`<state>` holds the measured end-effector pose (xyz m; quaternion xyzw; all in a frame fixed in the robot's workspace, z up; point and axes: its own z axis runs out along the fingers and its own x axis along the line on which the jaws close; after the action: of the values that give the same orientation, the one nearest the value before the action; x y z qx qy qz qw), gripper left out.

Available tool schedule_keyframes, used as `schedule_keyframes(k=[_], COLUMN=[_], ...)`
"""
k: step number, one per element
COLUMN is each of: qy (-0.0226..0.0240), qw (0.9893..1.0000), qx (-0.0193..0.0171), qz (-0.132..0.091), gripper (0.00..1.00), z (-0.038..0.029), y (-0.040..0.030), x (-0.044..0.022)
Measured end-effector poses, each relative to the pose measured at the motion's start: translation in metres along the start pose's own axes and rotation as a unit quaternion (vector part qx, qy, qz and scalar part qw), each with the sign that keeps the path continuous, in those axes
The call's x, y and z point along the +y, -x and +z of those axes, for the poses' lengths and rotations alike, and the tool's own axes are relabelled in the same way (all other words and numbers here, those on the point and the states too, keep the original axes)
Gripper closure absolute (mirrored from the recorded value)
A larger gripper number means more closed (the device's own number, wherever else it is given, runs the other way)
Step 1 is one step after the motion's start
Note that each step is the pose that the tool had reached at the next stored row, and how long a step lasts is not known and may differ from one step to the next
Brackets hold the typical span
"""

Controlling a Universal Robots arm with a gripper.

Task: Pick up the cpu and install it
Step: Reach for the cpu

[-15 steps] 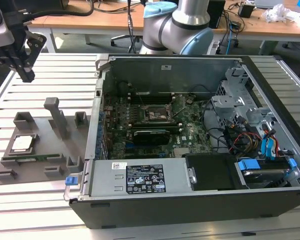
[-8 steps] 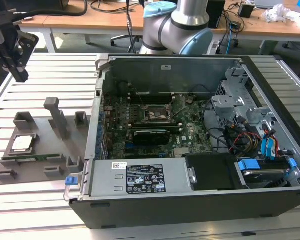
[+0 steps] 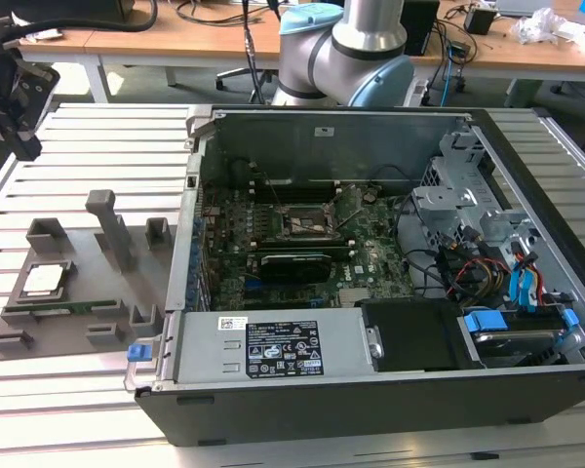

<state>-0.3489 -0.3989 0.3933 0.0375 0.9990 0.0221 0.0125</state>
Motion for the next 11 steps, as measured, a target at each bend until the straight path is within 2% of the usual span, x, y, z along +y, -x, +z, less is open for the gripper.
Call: schedule_keyframes(k=[11], qy=[0.0], qw=[1.0], qx=[0.0], qz=[0.0], gripper=[0.89], z=[-0.0005], y=[-0.0196], x=[-0.0015])
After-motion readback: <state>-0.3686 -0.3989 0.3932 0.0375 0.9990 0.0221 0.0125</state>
